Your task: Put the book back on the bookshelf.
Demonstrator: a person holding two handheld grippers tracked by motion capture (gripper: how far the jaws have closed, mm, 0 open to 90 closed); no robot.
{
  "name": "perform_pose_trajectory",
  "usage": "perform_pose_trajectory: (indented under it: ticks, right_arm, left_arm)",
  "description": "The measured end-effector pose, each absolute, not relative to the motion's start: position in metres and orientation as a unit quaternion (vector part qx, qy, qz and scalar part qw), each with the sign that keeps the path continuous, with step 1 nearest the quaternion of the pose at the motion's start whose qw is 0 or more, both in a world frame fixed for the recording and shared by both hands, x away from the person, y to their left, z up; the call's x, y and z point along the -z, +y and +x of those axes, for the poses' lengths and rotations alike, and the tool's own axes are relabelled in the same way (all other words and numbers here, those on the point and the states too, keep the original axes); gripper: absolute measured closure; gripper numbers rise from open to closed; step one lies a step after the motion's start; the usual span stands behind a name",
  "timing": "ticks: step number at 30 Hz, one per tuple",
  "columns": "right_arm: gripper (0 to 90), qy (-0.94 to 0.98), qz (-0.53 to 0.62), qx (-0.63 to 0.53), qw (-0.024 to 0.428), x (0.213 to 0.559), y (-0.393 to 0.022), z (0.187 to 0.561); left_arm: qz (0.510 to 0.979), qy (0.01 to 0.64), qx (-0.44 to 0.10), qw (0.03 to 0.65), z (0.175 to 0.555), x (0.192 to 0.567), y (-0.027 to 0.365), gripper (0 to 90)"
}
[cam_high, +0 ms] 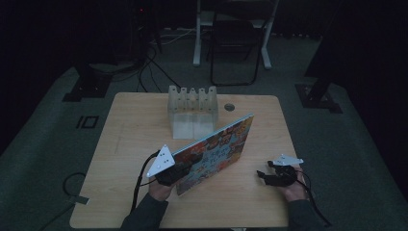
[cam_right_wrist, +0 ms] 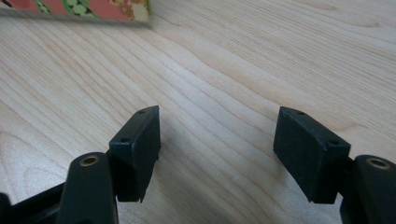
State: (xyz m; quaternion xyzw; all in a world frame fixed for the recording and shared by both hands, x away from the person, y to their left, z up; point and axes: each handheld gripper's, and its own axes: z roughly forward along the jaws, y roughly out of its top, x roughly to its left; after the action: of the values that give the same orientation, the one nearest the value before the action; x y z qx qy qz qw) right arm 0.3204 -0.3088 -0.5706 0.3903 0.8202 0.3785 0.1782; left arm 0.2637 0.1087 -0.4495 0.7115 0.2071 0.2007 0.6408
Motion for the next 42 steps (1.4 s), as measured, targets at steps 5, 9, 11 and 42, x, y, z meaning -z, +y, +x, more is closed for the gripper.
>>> perform_pose_trajectory:
  ticks: [5,9,11,42]
  right_arm:
    - [30.9,0.820,0.390,-0.378,0.178,0.571,-0.309,0.320]
    - [29.6,0.820,0.391,-0.377,0.180,0.571,-0.309,0.321]
    - [29.2,0.820,0.392,-0.377,0.180,0.571,-0.309,0.321]
    - [25.2,0.823,0.389,-0.376,0.175,0.571,-0.308,0.322]
  left_arm:
    - [0.710,0.206,-0.202,0.642,0.262,0.446,0.109,81.2]
    - [0.707,0.209,-0.207,0.643,0.261,0.443,0.111,81.2]
    - [0.705,0.210,-0.208,0.645,0.260,0.442,0.112,81.2]
    - [0.701,0.210,-0.228,0.643,0.255,0.430,0.121,81.2]
